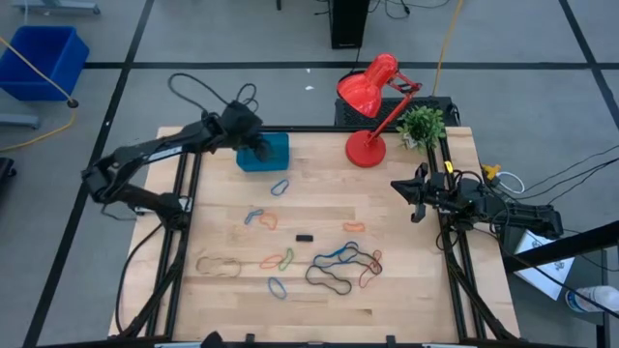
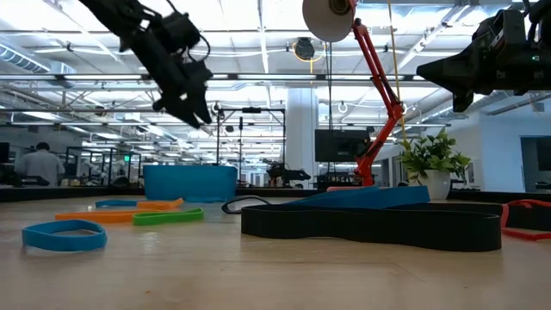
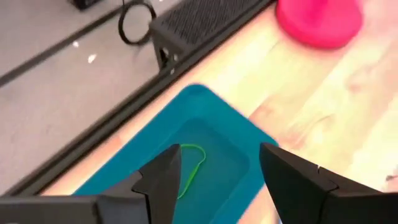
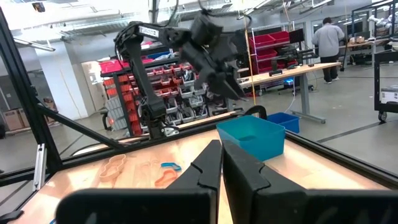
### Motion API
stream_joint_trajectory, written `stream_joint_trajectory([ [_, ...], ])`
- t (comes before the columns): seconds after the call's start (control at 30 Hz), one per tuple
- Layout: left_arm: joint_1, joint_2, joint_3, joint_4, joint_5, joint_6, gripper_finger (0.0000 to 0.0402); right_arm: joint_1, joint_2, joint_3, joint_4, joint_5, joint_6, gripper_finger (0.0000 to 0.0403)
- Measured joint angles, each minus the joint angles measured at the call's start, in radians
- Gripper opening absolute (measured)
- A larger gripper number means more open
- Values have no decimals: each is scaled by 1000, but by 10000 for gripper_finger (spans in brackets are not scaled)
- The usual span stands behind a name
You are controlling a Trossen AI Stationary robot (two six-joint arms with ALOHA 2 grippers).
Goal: Pick and place rubber bands into bin
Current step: Put the blue rubber band into the blue container
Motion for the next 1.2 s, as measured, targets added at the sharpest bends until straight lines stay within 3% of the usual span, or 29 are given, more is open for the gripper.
stream_joint_trajectory([
  [0.07,-9,-33,0,-17,22,-2,225,0,0,0,0,0,0,9],
  [0.23,-59,-71,0,-28,267,14,225,0,0,0,0,0,0,9],
  [0.33,-120,-71,0,-42,309,69,225,0,0,0,0,0,0,9],
  [0.57,-275,-15,-1,-67,296,203,225,0,0,0,0,0,0,9],
  [0.7,-337,55,-1,-72,201,260,225,0,0,0,0,0,0,9],
  [1.2,-396,388,0,-83,78,361,225,0,0,0,0,0,0,9],
])
